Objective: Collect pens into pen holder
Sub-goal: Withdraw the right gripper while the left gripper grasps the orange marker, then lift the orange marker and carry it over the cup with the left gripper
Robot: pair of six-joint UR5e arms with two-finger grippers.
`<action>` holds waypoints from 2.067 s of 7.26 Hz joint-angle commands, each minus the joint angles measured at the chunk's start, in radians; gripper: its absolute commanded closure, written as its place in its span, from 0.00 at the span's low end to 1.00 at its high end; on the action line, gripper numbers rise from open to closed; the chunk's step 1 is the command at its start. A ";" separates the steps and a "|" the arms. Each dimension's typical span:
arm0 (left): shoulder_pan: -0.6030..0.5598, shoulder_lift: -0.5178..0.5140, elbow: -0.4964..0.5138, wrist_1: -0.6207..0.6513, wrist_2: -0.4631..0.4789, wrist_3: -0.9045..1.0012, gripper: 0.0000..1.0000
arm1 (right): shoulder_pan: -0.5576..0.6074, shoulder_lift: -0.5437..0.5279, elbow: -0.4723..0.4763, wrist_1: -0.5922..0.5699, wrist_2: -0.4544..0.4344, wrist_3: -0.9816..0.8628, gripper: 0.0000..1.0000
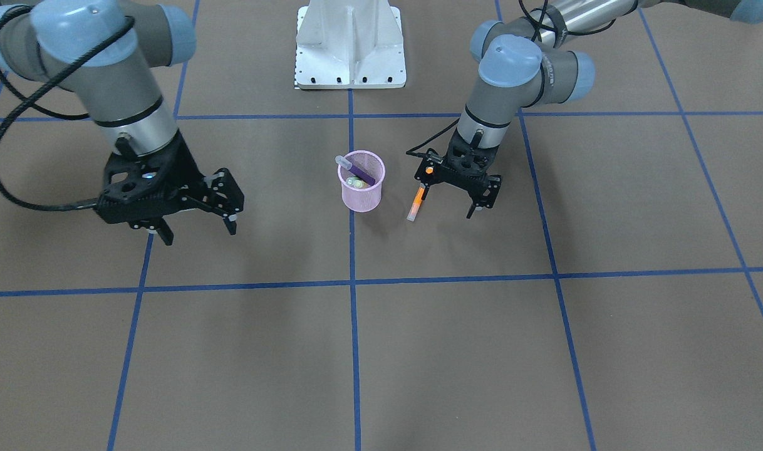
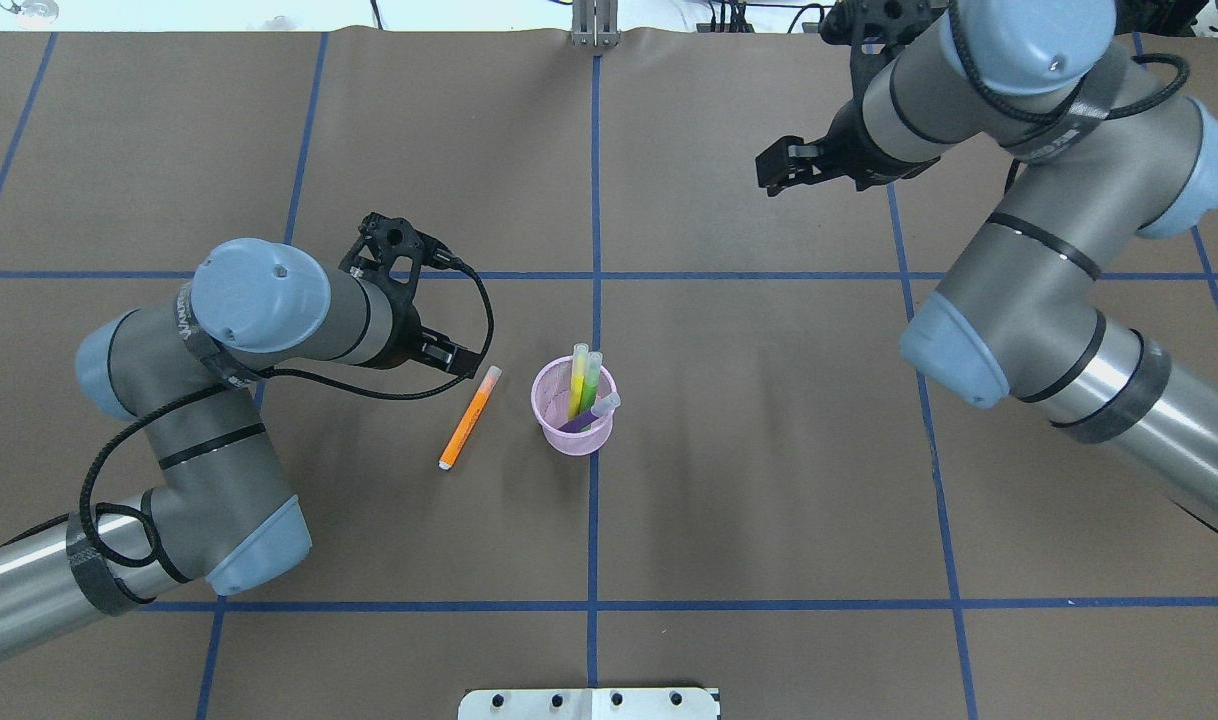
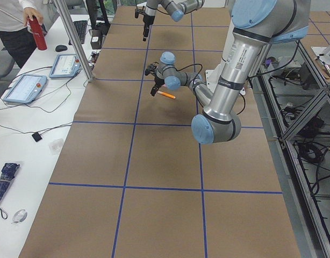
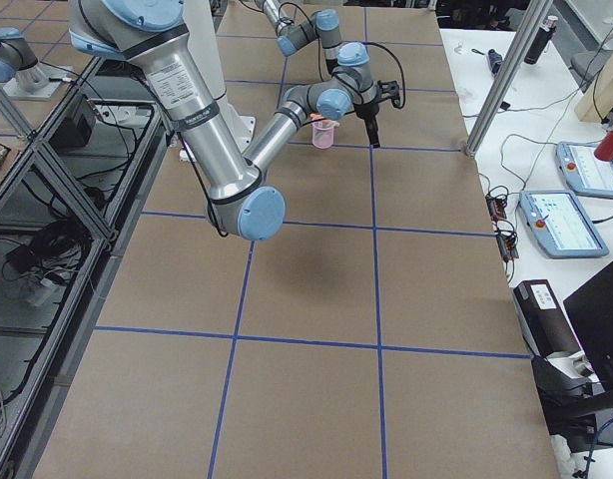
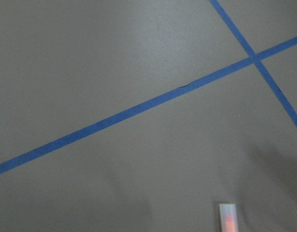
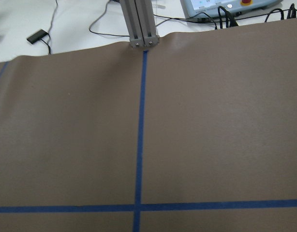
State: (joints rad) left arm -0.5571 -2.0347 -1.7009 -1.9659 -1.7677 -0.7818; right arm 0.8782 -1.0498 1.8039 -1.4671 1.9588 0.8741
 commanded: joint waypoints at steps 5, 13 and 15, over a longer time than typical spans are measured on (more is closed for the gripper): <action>0.075 -0.012 0.029 -0.005 0.002 0.003 0.40 | 0.056 -0.053 0.011 0.004 0.057 -0.093 0.00; 0.082 -0.055 0.092 -0.005 0.002 0.007 0.50 | 0.062 -0.059 0.011 0.004 0.057 -0.095 0.00; 0.083 -0.053 0.092 -0.007 0.002 0.006 0.61 | 0.062 -0.058 0.011 0.004 0.057 -0.095 0.00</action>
State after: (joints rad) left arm -0.4754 -2.0887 -1.6089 -1.9715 -1.7656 -0.7750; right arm 0.9403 -1.1087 1.8147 -1.4634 2.0156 0.7792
